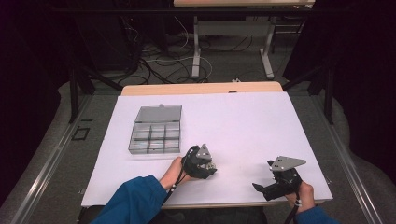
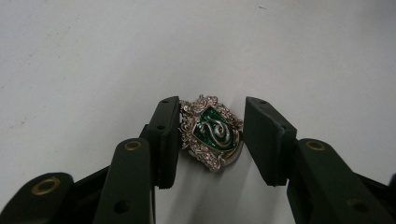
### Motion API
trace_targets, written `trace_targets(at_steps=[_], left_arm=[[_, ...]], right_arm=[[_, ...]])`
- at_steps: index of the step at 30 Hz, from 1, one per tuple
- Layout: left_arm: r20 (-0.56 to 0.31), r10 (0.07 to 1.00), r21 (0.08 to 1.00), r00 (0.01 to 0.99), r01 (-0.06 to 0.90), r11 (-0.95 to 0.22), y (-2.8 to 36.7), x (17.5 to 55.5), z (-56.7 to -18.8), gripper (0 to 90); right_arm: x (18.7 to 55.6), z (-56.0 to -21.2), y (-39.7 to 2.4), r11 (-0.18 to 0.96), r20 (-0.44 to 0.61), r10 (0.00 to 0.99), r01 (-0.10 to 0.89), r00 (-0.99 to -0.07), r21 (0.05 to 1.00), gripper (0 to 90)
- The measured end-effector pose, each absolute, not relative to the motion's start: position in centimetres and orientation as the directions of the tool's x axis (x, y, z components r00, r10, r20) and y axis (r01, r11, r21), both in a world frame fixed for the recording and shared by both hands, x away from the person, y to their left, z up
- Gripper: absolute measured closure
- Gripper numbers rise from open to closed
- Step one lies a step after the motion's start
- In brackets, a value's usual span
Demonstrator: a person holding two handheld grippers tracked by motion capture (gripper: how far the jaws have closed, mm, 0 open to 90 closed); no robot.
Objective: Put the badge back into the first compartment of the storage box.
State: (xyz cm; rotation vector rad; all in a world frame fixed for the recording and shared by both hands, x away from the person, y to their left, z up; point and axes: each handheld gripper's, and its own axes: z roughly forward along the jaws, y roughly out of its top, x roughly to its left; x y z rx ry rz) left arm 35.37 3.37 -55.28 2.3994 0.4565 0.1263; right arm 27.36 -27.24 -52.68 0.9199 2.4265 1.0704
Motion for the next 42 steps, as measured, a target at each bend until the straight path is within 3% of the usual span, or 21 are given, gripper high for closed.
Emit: trace_targets(at_steps=[5,7,8,21,24,42], left_arm=[[-0.035,0.355,0.650,0.934,0.291,-0.702,3.5,35.4,-55.2,57.7],[-0.024,0.361,0.667,0.932,0.284,-0.689,3.7,35.3,-55.0,59.7],[-0.018,0.354,0.662,0.935,0.277,-0.697,3.7,35.3,-54.8,65.3],[-0.038,0.335,0.698,0.941,0.265,-0.665,4.2,35.2,-54.4,74.1],[-0.045,0.332,0.708,0.942,0.264,-0.655,4.2,35.0,-54.2,80.3],[-0.037,0.322,0.715,0.946,0.250,-0.653,4.2,34.8,-54.1,82.5]], right_arm=[[27.4,-52.7,-27.3,0.503,-0.036,0.674,0.422,-0.738,0.754,0.2],[27.4,-52.7,-27.3,0.503,-0.038,0.675,0.422,-0.737,0.754,0.2],[27.4,-52.7,-27.3,0.508,-0.045,0.673,0.417,-0.738,0.754,0.2],[27.4,-52.7,-27.3,0.512,-0.048,0.675,0.420,-0.737,0.750,0.2],[27.4,-52.7,-27.3,0.516,-0.047,0.670,0.419,-0.741,0.747,0.2],[27.3,-52.7,-27.3,0.514,-0.045,0.673,0.423,-0.738,0.746,0.2]])
